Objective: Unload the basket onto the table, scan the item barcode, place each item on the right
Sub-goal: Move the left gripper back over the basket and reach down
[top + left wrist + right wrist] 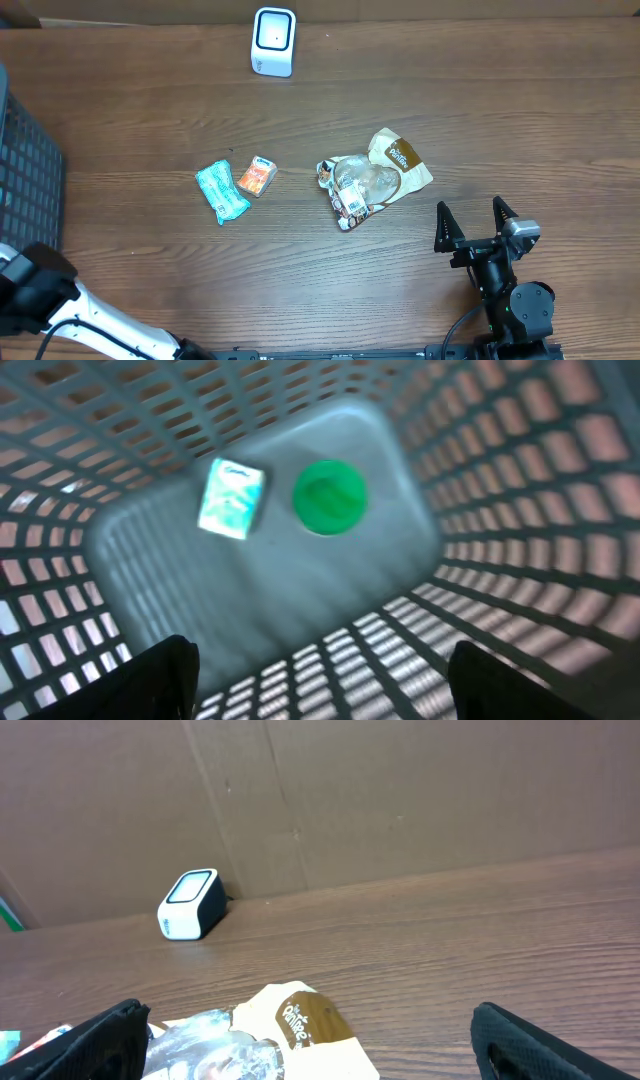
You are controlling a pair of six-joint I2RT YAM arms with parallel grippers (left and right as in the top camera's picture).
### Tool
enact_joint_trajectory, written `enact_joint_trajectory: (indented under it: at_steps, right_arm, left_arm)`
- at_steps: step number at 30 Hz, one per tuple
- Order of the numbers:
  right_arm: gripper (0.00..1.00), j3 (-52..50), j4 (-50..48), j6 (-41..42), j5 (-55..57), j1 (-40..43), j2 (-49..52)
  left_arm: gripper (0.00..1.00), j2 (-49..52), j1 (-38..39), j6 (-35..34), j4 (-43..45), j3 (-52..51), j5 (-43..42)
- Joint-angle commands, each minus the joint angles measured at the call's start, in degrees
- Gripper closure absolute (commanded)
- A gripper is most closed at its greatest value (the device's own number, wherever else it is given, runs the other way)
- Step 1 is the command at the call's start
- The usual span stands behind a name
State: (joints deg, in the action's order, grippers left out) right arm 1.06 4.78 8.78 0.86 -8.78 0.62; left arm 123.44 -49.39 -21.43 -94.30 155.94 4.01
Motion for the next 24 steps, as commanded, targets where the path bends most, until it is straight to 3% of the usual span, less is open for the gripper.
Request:
enact_joint_trajectory:
  at_steps: [1, 7, 24]
  right_arm:
    - [0.00, -0.61, -0.15, -0.26, 0.37, -0.26, -0.46]
    - [0.00, -0.61, -0.17, -0.26, 0.37, -0.26, -0.46]
    - [0.00, -0.61, -0.15, -0.26, 0.37, -0.26, -0.46]
  left_arm:
    - [0.19, 3.67, -1.22, 2.69, 0.85, 0.09, 0.90]
    - [0.25, 6.91, -1.22, 5.57, 1.81, 0.04, 0.90]
    - [0.30, 9.60, -0.85, 8.13, 3.26, -2.93, 1.25]
